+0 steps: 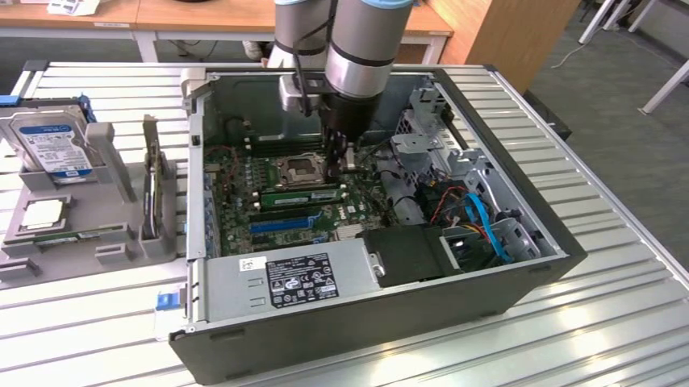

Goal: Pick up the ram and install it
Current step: 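Press down the ram until it locks into place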

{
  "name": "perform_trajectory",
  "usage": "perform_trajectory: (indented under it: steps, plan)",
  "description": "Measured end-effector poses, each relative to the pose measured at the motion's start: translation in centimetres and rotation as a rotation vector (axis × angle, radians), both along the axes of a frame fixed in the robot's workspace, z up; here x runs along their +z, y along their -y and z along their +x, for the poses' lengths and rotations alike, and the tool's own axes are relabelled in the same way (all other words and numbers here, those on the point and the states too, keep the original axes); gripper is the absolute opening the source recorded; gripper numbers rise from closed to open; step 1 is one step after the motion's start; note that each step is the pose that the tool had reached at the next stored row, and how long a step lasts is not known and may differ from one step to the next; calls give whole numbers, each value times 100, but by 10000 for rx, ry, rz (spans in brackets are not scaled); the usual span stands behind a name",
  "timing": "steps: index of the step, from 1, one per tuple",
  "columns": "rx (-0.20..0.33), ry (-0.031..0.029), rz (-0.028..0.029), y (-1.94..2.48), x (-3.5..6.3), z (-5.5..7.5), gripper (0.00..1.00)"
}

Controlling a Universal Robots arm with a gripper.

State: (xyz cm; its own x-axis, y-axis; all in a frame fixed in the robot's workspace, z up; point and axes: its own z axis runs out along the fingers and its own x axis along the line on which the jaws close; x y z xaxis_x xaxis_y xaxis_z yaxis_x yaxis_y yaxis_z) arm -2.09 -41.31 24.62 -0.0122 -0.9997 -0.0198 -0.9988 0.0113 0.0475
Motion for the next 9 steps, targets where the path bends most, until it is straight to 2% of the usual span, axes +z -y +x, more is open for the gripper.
perform_trajectory:
  steps: [9]
  plan:
    - [-1, -1, -2, 1, 1, -240, 10]
